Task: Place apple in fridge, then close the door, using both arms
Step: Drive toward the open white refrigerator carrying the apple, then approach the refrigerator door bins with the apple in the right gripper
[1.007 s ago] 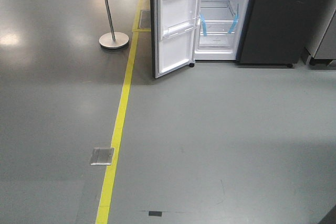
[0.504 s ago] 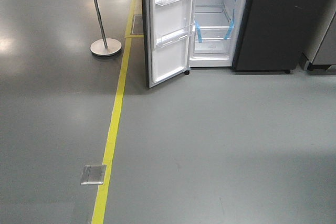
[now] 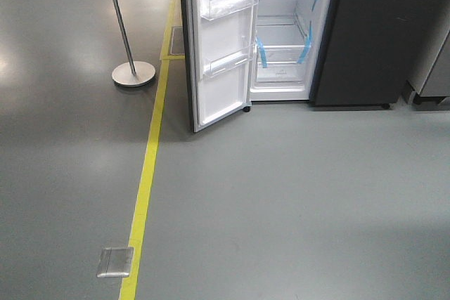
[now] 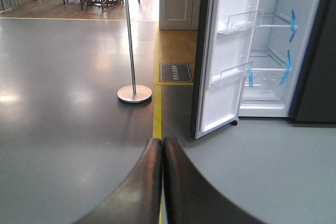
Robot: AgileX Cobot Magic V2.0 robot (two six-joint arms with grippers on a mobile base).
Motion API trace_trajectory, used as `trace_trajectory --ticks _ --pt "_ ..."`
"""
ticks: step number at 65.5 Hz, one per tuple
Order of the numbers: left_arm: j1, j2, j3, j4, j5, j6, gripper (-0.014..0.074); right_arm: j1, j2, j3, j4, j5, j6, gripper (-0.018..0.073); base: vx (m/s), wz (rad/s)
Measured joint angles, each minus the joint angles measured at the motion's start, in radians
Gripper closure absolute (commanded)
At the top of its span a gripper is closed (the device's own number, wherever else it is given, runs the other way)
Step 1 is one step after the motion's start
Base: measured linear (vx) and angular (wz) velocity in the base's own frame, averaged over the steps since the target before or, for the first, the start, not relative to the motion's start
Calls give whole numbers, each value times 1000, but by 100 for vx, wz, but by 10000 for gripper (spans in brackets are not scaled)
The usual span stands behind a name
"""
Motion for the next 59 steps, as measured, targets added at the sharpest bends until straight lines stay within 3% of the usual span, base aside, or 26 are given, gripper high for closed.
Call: trace_trajectory --ticks 59 --pt "0 0 0 0 0 0 603 0 0 0 0 0 0 482 19 1"
